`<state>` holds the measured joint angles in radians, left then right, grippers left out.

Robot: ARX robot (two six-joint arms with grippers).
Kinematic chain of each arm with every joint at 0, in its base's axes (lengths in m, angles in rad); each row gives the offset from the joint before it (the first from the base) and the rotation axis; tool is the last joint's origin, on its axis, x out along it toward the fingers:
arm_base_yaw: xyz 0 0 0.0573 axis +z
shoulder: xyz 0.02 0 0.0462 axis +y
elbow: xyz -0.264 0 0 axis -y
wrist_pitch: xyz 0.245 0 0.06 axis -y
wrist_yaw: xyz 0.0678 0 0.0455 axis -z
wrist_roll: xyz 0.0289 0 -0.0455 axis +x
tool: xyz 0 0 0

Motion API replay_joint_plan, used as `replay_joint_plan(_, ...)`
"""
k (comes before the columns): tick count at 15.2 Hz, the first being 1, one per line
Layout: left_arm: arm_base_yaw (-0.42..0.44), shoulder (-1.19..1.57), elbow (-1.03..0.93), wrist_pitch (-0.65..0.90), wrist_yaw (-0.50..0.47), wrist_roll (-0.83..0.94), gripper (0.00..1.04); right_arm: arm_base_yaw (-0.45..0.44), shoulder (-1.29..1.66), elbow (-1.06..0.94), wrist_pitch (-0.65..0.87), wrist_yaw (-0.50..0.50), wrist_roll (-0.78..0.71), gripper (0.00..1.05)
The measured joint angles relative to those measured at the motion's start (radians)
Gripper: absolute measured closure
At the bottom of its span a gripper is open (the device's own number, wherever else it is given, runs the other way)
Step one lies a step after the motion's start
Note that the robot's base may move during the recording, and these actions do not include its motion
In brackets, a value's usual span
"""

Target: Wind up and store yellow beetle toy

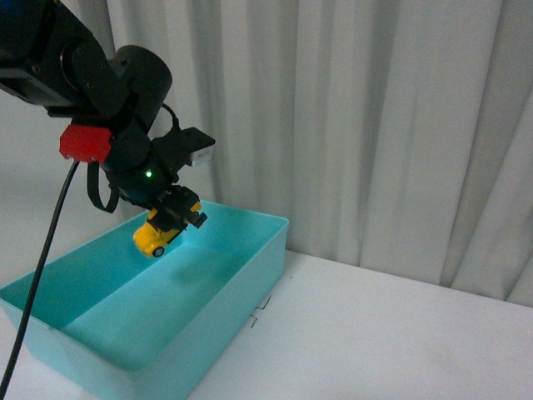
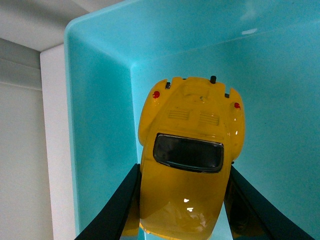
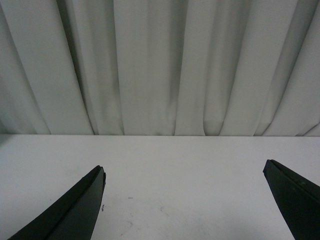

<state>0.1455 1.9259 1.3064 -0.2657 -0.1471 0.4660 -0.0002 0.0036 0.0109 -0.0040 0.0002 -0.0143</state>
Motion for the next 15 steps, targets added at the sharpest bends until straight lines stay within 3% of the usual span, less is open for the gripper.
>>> replay_joint_plan(5, 0.010, 0.100, -0.046, 0.089, -0.061, -0.023, 0.64, 0.000, 0.000, 0.000, 0.000, 0.000, 0.000, 0.06)
replay_joint_plan(11, -0.008, 0.162, -0.080, 0.113, -0.049, -0.050, 0.61, 0.000, 0.000, 0.000, 0.000, 0.000, 0.000, 0.06)
replay_joint_plan(15, -0.009, 0.162, -0.073, 0.055, 0.012, -0.080, 0.05, 0.000, 0.000, 0.000, 0.000, 0.000, 0.000, 0.06)
